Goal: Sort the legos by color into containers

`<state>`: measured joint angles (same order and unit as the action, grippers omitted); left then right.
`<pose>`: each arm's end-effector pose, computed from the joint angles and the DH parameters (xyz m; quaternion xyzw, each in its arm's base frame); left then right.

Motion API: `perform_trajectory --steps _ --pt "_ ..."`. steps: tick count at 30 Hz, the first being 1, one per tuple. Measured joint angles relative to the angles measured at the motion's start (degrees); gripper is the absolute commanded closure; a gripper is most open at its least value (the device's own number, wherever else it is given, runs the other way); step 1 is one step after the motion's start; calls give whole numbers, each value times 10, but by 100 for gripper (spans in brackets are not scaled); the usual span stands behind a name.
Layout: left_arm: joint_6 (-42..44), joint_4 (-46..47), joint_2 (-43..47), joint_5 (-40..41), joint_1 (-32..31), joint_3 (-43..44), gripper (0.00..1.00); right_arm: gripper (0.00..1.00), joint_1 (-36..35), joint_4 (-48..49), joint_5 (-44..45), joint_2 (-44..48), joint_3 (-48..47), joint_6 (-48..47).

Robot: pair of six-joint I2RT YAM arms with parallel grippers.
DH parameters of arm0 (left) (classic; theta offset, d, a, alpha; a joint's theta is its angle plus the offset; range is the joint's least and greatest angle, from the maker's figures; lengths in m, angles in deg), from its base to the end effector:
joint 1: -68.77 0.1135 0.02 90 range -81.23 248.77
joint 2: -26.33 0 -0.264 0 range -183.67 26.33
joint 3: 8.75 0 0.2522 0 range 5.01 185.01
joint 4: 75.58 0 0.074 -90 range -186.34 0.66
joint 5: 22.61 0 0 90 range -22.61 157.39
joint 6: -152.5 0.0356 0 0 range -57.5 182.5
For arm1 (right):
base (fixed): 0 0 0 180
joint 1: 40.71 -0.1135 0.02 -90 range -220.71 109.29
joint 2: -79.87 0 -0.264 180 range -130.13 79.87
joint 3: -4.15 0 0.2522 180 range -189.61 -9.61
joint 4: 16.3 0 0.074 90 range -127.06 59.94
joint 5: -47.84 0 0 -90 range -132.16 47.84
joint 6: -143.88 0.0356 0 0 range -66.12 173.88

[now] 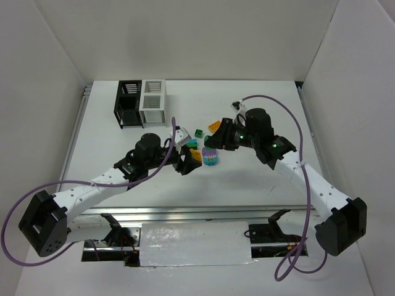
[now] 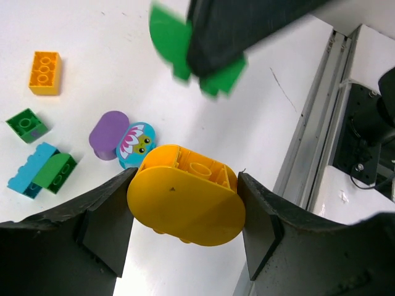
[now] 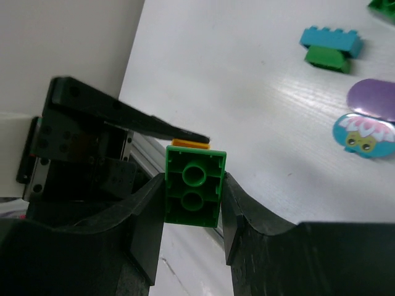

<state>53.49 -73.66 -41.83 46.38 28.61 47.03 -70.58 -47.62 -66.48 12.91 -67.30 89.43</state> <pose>0.2008 -0.1862 0.2850 0.3153 0.6967 -0.3891 0.5137 0.2208 0.1437 0.3281 -0.0689 0.8372 0.4277 0.3338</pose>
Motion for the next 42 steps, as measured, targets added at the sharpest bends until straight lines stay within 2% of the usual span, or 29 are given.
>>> perform_trajectory --steps 3,7,11,14,17,20,23,30,42 --pt "1 -10 -1 -10 0 0 100 100 40 8 -30 15 7 -3" --pt "-3 -11 -3 1 5 0 100 100 54 8 -32 43 11 -3" --pt "-41 -23 -4 80 56 22 100 100 58 14 -11 77 28 -2" --pt "-95 -47 -37 175 124 110 100 100 63 17 -3 88 46 0" --pt "-138 -87 -122 264 178 264 100 100 66 17 -3 86 54 0" --pt "-164 -116 -193 318 209 391 100 100 68 17 -4 88 59 0" --pt "-188 -149 -229 343 231 456 100 100 73 16 -3 96 67 -1" --pt "-216 -193 -248 342 271 470 100 100 74 17 -5 108 79 -5" --pt "-211 -200 -251 320 273 471 100 100 74 23 -20 107 81 -5"
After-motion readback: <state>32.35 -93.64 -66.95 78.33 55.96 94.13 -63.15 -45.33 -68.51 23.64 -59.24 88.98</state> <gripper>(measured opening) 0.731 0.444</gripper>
